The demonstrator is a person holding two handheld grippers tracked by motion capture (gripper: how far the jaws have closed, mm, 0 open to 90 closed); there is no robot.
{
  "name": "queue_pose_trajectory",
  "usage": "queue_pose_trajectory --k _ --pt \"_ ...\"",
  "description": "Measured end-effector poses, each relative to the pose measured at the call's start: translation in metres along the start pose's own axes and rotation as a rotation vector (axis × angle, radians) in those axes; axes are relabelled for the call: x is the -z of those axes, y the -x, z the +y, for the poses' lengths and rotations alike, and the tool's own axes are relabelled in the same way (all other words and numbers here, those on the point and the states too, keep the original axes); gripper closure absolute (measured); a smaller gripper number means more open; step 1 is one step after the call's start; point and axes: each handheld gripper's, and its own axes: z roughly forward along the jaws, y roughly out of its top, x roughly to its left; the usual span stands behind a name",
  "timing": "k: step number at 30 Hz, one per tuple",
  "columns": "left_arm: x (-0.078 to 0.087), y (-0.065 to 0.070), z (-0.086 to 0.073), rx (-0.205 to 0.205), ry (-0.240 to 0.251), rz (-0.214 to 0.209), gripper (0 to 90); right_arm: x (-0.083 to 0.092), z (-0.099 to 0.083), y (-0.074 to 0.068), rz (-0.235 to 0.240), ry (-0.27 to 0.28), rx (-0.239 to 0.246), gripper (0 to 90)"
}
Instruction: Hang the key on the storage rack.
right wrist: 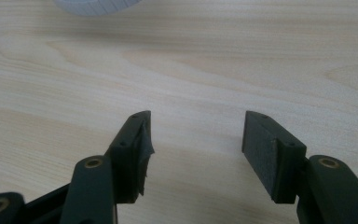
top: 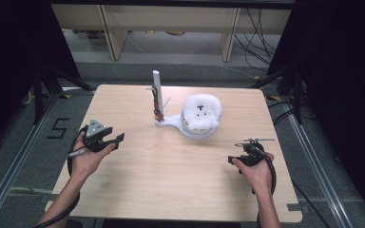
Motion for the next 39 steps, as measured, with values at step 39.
queue_pose_trajectory --k 39 --pt "0.016 -0.007 -0.078 0.092 0.064 0.043 38.5 -0.007 -0.005 -0.006 0.007 -0.038 -0.017 43.4"
